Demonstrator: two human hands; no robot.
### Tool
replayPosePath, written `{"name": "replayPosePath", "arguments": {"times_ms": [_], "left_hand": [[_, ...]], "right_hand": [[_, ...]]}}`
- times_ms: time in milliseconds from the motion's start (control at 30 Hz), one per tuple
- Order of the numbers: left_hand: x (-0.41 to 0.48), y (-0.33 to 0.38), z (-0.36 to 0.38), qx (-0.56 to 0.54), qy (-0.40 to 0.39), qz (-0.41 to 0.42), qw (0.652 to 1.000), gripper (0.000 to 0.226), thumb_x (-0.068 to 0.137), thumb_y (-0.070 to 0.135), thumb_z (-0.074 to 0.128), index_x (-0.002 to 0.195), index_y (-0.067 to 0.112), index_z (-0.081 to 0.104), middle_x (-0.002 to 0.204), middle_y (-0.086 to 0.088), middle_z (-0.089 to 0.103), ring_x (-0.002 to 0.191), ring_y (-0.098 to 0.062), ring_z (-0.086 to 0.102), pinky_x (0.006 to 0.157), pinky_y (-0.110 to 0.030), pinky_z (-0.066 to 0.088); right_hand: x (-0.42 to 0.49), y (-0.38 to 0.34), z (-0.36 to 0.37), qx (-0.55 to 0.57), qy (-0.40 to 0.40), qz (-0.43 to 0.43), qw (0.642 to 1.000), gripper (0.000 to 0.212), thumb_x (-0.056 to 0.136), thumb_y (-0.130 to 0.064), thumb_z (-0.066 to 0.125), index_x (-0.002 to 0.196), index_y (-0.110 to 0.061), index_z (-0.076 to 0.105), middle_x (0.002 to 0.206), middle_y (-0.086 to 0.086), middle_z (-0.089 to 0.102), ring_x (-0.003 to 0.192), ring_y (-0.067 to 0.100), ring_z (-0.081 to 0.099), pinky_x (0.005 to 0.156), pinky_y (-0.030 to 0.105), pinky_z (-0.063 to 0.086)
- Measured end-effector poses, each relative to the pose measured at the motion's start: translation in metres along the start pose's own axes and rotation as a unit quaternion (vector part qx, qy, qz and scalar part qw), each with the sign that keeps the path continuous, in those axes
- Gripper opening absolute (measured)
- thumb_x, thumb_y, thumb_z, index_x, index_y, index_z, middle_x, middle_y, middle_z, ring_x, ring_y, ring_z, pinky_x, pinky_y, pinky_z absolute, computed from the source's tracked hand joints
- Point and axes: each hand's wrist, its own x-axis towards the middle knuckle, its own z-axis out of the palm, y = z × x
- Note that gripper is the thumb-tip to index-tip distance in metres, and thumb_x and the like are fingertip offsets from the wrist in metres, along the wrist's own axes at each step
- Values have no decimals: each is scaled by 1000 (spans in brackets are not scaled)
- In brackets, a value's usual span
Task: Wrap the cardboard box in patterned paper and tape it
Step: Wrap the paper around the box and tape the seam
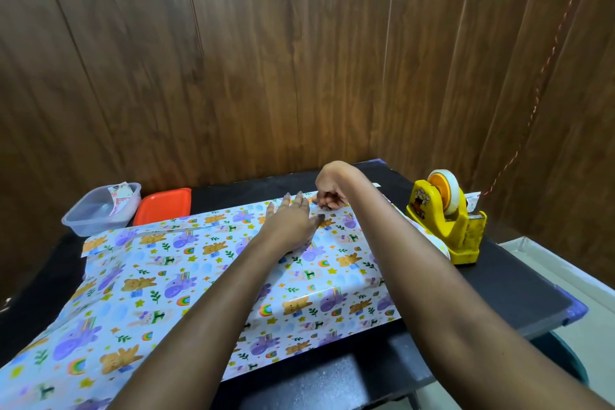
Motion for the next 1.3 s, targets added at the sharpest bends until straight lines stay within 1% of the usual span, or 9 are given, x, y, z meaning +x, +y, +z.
{"name": "replayPosePath", "arguments": {"times_ms": [300,500,833,933,1000,1067,1133,1200,1300], "left_hand": [[-1,2,-3,18,-9,-3,1000,63,101,46,19,150,8,7,158,-3,-6,145,-22,-7,115,-48,3],[-1,1,-2,21,-10,0,1000,61,102,43,20,150,7,6,158,-3,-6,145,-22,-7,115,-48,2],[0,5,-7,20,-15,-9,1000,61,102,40,25,148,2,14,158,-7,3,145,-26,2,115,-47,12],[6,11,-15,1,35,-18,999,43,100,35,36,123,1,47,137,-15,46,124,-29,43,92,-38,38],[10,28,-18,-17,90,9,996,30,98,31,39,106,6,53,120,-11,56,109,-28,52,78,-34,38],[16,60,-17,-40,111,67,991,29,97,26,40,111,6,54,124,-10,55,113,-28,51,84,-35,39],[19,95,-12,-67,106,140,982,33,96,24,43,122,7,54,130,-9,53,118,-27,50,93,-35,41],[22,131,-4,-52,91,209,972,35,94,24,47,124,7,54,128,-11,54,120,-27,48,96,-36,40],[29,162,9,-7,77,258,963,40,93,27,49,127,6,49,134,-11,47,133,-24,32,103,-34,31]], "right_hand": [[-8,1,-1,-55,-3,27,998,36,101,-14,39,69,-3,52,38,6,48,50,12,38,45,24,45],[-13,25,-9,-155,4,46,987,56,93,-52,47,58,-9,39,33,2,36,52,16,36,57,25,36],[-32,52,-20,45,-32,-33,998,20,94,-10,55,76,-2,56,41,6,58,37,5,47,41,15,44],[-45,83,-30,196,50,-105,974,20,91,-5,58,72,-2,54,38,5,52,35,8,45,38,18,42],[-46,114,-41,256,174,-128,942,24,89,-7,62,66,-5,53,48,8,51,46,14,48,43,22,37],[-43,148,-56,189,330,-92,920,16,87,-16,64,76,-5,60,76,15,62,66,23,58,54,25,41],[-41,180,-66,62,426,-9,902,28,89,-28,59,107,-8,64,114,15,61,111,31,53,81,34,45],[-36,206,-76,52,399,51,914,43,90,-40,56,119,-7,59,126,14,55,125,33,41,96,39,39],[-24,226,-85,174,304,0,937,39,87,-31,66,105,4,61,109,17,63,98,28,57,83,37,46]]}}
